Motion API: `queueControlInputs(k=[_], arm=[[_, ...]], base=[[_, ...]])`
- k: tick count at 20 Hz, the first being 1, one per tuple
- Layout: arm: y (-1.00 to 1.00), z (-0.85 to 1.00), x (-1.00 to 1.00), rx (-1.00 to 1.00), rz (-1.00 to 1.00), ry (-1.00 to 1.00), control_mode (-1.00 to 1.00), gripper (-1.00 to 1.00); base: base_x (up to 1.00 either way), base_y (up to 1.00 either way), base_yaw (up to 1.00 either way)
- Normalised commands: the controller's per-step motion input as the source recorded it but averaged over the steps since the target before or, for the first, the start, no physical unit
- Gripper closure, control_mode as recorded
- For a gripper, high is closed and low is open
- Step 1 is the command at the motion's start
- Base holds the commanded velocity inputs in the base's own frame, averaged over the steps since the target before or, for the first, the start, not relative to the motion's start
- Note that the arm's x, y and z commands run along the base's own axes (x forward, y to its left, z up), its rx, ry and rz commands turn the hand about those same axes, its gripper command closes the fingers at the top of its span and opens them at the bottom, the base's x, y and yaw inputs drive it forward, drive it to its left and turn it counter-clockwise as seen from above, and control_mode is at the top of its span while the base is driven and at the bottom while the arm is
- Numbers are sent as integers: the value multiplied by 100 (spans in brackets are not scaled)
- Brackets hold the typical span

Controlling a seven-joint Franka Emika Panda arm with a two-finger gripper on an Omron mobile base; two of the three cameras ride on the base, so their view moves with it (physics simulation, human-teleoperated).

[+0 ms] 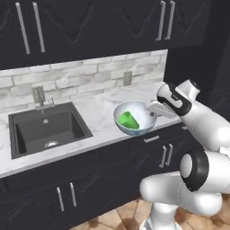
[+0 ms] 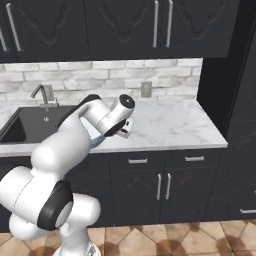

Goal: Place the cup inside the bowl on the dining table and move the bowl to any counter.

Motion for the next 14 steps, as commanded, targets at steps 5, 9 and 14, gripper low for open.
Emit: queueControlInputs(k=[5, 9, 14], arm=[[0, 0, 0, 0, 0, 0, 100, 100], [0, 0, 0, 0, 0, 0, 100, 100], [0, 0, 0, 0, 0, 0, 100, 100]], base=[[31, -48, 17], [49, -44, 17], [78, -26, 10]])
